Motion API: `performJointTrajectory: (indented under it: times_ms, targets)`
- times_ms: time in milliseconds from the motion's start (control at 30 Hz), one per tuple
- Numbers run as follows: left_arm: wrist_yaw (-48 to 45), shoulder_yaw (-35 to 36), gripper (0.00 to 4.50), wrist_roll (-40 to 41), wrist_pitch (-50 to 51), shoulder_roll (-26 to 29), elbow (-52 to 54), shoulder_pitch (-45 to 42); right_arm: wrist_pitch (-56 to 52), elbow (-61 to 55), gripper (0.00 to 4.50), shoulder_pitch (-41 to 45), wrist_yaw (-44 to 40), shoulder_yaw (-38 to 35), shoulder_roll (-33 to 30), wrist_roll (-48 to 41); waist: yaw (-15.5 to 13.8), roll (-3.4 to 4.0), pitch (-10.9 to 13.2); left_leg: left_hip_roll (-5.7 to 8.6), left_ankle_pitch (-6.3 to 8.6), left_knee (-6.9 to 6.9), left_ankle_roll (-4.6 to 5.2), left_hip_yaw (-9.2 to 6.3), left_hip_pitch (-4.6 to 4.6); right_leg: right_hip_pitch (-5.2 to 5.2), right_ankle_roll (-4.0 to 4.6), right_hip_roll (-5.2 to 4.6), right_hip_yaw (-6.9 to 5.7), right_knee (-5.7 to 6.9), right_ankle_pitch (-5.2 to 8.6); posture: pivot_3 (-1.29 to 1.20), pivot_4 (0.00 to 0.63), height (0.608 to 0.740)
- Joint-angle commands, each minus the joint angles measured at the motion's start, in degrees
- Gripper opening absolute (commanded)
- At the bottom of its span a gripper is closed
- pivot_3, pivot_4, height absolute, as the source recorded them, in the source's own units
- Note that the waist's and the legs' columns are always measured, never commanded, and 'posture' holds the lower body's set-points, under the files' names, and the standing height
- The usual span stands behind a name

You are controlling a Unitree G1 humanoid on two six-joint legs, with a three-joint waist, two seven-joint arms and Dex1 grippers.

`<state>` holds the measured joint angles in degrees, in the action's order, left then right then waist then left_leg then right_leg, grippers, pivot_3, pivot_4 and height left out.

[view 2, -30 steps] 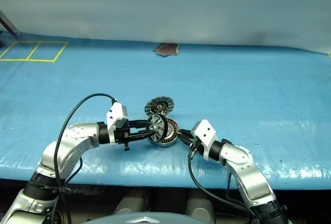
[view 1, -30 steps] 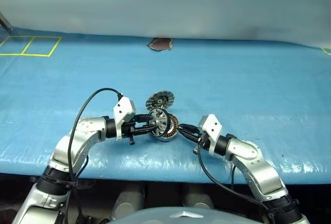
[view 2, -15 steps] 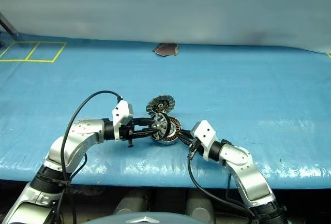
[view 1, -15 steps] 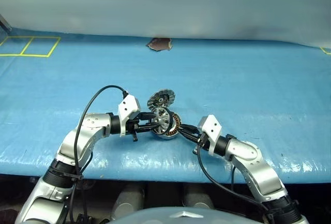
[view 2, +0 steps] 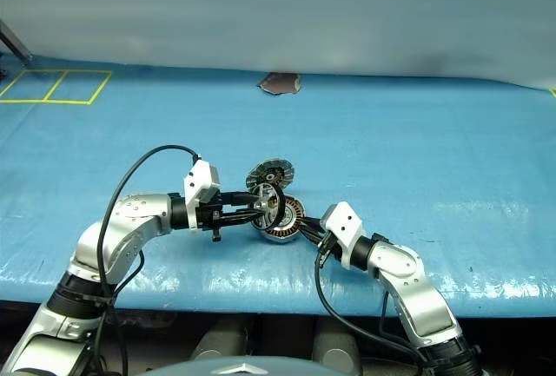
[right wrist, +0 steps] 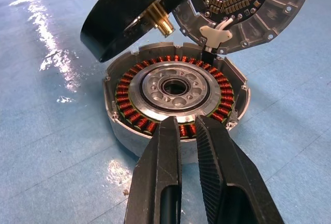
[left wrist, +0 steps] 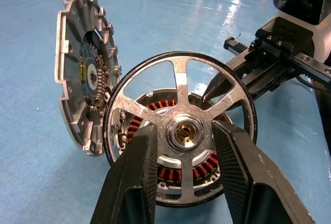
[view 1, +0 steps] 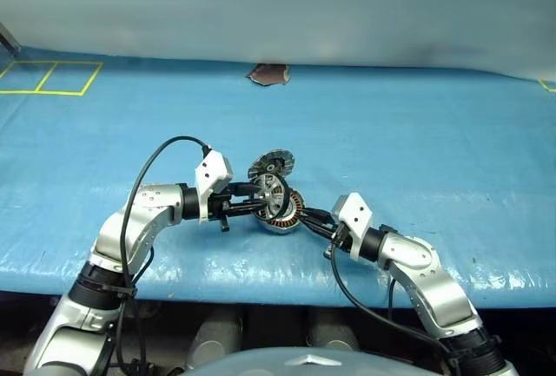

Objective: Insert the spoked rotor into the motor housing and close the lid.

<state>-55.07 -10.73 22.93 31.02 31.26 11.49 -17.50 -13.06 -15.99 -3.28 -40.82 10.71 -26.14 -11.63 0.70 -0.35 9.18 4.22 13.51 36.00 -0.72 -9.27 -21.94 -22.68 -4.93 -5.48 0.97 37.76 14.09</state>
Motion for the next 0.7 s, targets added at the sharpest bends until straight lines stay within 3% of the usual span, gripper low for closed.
performJointTrajectory:
  times_ms: [33,700]
  targets:
    - [-0.19,-0.57,1.69,0.32,0.43,-0.97,-0.05,-1.61,0.44,-0.98,0.6,-0.2,0.41,-0.44,-0.18,0.26,0.08,0.0,0.0,0.0,0.0,0.0,0.0,0.0,0.0,0.0,0.0,0.0,0.0,0.0,0.0,0.0,0.15,0.74]
    - [-1.16,-4.22,1.69,-3.52,0.43,-0.87,-2.81,-3.0,0.75,-1.51,0.6,-1.22,2.17,-0.2,-0.09,0.96,0.04,0.0,0.0,0.01,-0.01,0.02,-0.01,0.03,0.07,0.08,0.0,0.01,0.0,0.02,0.0,0.0,0.15,0.74]
